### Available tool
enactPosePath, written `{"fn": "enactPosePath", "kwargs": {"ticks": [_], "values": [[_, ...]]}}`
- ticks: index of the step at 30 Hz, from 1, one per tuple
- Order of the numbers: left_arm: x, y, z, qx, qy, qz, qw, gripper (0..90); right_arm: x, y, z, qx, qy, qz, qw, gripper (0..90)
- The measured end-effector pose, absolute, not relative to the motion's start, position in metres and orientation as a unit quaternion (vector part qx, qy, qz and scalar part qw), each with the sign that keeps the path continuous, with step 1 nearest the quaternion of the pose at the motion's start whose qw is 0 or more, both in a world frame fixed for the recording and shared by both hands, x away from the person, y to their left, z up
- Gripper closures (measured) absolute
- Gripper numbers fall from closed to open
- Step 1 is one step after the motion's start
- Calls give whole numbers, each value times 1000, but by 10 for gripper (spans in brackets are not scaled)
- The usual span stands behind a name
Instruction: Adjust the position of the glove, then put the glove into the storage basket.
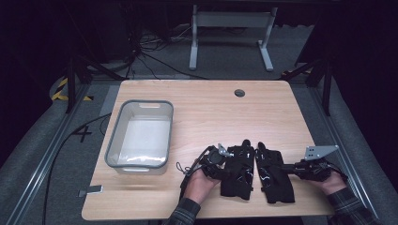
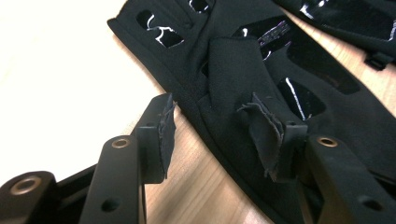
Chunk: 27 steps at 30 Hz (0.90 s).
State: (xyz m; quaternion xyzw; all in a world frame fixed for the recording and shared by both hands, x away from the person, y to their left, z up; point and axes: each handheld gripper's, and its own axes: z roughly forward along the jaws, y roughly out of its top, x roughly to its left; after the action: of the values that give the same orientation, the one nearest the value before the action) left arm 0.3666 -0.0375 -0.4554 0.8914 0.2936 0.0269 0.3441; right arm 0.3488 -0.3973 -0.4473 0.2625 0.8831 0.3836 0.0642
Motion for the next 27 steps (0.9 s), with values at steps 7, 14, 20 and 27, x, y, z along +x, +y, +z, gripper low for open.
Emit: {"fn": "enactPosePath", "kwargs": {"ticks": [7,14,20,27], "values": [[365,-41,-456,890,295,31,347,607,350,-393,-452,254,893,367,55,874],[366,-43,-456,889,299,23,346,767,349,-389,-453,247,897,364,52,883],[367,-43,-455,883,308,5,354,833,349,-385,-453,246,897,364,51,890],[366,-41,-446,873,309,-12,377,840,349,-379,-454,245,897,366,47,892]]}}
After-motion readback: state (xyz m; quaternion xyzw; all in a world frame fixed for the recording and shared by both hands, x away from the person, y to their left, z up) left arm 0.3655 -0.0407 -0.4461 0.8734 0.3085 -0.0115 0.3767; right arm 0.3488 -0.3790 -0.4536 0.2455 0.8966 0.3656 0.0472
